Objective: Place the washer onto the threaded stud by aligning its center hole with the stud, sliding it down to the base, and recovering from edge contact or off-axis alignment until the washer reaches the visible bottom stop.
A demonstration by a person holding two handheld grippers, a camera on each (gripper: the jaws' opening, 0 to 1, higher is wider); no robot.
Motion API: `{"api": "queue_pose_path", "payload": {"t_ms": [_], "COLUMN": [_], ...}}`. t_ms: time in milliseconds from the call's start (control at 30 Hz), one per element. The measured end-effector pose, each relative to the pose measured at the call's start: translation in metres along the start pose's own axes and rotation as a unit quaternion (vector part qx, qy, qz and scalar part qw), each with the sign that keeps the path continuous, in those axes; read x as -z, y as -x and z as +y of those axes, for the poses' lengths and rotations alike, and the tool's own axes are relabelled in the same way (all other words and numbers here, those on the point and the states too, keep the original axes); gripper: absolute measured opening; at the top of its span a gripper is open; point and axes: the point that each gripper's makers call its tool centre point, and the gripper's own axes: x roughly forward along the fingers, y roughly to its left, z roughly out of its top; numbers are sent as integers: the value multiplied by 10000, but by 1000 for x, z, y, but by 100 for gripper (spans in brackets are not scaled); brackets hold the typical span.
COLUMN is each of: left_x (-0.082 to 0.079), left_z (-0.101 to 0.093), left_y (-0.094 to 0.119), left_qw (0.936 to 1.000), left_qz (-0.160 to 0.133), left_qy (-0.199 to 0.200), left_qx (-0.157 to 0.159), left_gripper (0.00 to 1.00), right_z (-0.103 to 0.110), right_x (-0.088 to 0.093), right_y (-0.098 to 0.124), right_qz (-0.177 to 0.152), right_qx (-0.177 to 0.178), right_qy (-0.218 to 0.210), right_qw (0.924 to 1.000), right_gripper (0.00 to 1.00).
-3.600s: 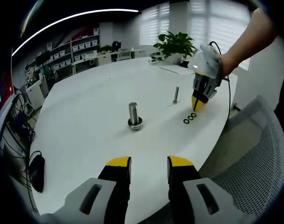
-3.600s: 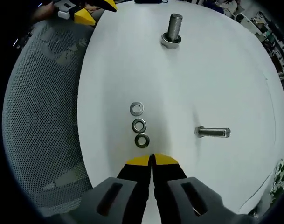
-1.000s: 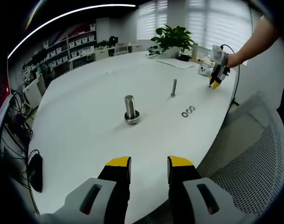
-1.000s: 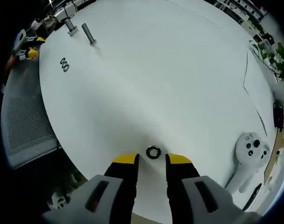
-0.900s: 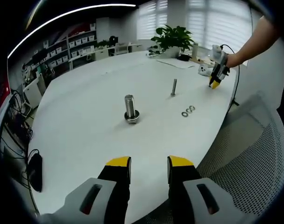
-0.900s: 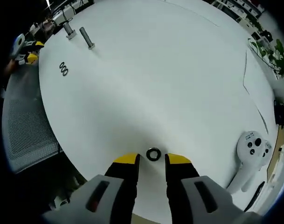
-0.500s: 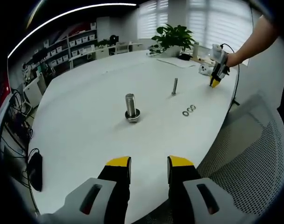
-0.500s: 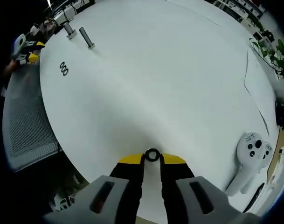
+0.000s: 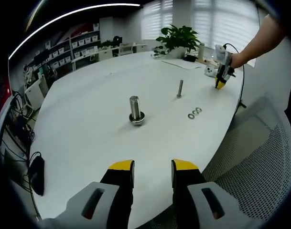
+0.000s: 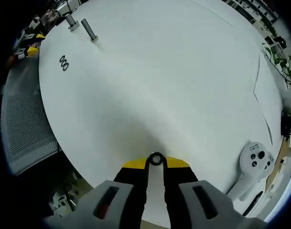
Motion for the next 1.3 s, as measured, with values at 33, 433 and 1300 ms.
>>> {"api": "queue_pose_path", "payload": {"t_ms": [33,433,1300], "left_x": [0,-2,-5], "left_z": [0,1,1], "left_y": [0,2,2], "left_qw": [10000,10000,9999], "left_qz": [-12,-52,-129], "left_qy": [-1,15,3], "left_qx": [-10,-26,-25], "left_gripper": [29,29,29], "right_z": [0,5,62], "right_x": [0,-1,-120], "right_y": [0,1,49], "right_qz": [-2,-150,-1141], "right_qx": [19,105,-270], "right_qy": [-21,-15,795], "right_qw": [10000,9998,9899], "right_gripper": [14,13,13]}}
